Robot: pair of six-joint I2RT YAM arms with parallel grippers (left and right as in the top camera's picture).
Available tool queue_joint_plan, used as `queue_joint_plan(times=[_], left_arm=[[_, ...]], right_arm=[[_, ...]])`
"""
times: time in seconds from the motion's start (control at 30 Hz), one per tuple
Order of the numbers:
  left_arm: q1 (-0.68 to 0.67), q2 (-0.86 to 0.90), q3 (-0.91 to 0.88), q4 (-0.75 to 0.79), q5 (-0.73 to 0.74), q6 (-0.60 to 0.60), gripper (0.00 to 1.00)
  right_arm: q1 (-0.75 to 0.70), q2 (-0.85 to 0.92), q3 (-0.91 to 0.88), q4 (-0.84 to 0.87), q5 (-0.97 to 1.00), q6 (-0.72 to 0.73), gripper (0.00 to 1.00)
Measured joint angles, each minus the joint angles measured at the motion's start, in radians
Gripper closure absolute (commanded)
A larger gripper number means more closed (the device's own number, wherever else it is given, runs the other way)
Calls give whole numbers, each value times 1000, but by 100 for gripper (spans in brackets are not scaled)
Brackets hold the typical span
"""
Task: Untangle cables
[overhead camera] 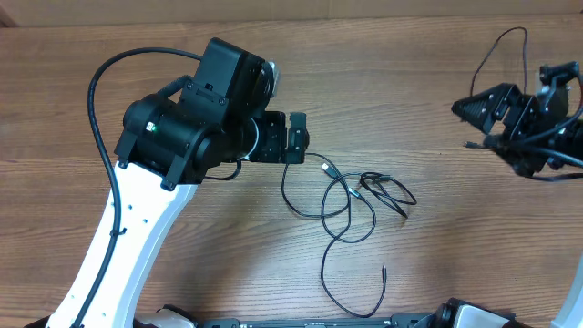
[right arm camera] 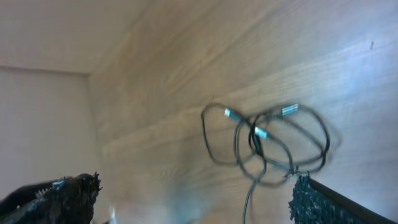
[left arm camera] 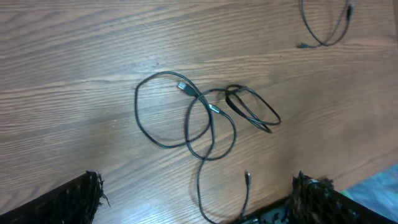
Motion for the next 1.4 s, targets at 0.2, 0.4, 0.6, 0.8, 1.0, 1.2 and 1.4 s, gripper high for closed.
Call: queue_joint_plan(times=[0.2,0.4,0.6,0.8,1.0,1.2,1.4], left_arm=[[0,0,0,0,-19,-4,0],[0,0,0,0,-26,-4,0],[0,0,0,0,-26,-4,0],[0,0,0,0,-26,-4,0],[0,0,0,0,-26,-4,1],[0,0,0,0,-26,-4,0],[0,0,0,0,-26,-4,1]], right_arm=[[0,5,0,-87,-1,1,0],[0,5,0,-101,-1,0,0],[0,5,0,-92,-1,-11,0],[0,5,0,3,-2,-18,0],[0,5,0,227,-2,-23,0],[0,6,-1,467,-2,-25,0],[0,6,-1,428,-1,-26,0]])
